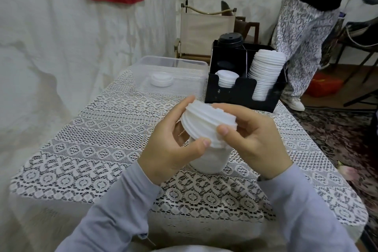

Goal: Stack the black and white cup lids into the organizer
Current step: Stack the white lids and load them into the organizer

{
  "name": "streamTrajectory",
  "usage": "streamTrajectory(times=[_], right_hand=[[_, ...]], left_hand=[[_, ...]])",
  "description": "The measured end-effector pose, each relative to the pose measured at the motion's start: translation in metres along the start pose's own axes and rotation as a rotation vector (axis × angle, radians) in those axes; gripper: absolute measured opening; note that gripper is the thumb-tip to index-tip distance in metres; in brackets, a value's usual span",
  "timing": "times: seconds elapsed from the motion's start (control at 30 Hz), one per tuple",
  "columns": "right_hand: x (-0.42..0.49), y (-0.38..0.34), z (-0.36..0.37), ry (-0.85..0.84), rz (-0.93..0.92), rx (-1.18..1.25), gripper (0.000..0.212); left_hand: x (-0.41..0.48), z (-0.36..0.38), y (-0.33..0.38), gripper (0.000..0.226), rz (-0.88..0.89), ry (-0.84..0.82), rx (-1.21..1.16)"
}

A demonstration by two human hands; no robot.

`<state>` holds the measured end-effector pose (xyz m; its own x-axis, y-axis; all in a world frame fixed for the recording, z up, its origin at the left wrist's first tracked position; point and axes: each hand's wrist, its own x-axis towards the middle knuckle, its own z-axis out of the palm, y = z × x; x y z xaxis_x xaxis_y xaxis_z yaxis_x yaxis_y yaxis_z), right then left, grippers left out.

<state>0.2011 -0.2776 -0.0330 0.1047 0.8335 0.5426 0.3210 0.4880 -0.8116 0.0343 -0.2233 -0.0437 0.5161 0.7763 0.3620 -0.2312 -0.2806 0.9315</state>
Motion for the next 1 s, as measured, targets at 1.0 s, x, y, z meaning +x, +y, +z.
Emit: streamTrajectory(times=[1.0], right_hand=[[-0.003, 0.03, -0.032, -0.155, 0.047, -0.139, 0.055]], left_hand=[[0.006, -0.03, -0.002, 0.086, 0.077, 0.456, -0.111]])
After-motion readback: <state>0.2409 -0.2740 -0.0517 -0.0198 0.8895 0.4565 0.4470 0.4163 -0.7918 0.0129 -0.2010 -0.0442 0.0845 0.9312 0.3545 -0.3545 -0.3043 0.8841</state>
